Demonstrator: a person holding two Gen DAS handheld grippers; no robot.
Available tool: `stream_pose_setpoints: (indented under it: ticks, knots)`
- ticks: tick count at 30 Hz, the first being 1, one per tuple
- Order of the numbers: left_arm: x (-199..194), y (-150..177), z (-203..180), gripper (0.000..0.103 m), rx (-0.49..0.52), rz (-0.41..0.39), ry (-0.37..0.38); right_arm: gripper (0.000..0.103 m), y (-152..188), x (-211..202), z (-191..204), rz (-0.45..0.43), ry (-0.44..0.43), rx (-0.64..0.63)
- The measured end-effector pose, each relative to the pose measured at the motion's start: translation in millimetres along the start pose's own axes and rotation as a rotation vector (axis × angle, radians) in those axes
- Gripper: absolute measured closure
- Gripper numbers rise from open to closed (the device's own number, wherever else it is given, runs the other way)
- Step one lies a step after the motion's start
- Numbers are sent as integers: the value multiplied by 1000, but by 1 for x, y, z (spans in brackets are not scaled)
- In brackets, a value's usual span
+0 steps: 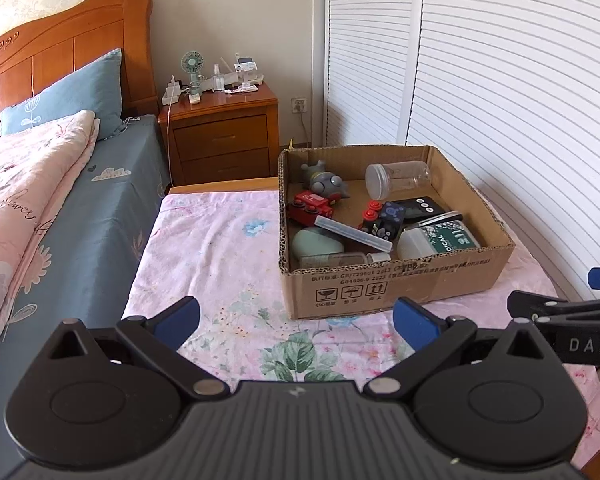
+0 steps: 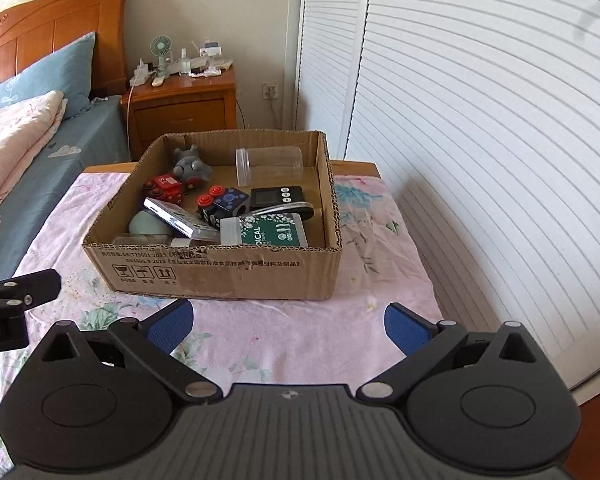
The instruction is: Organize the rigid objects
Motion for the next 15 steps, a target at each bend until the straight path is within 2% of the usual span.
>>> stream_pose_setpoints:
  ticks: [15]
  knots:
    - [1, -3, -6, 1, 9, 8, 1, 0, -4, -3, 2, -24, -5, -5]
Point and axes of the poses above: each gripper's, at about its wrist camera, not at the fingertips, and x roughly the way its jaws point, z to its left, y to its underside, the point moved 5 cm from there along x, roughly the way its jaws point, and after that the axes turned 12 degrees about -z, right-handed, at the moved point
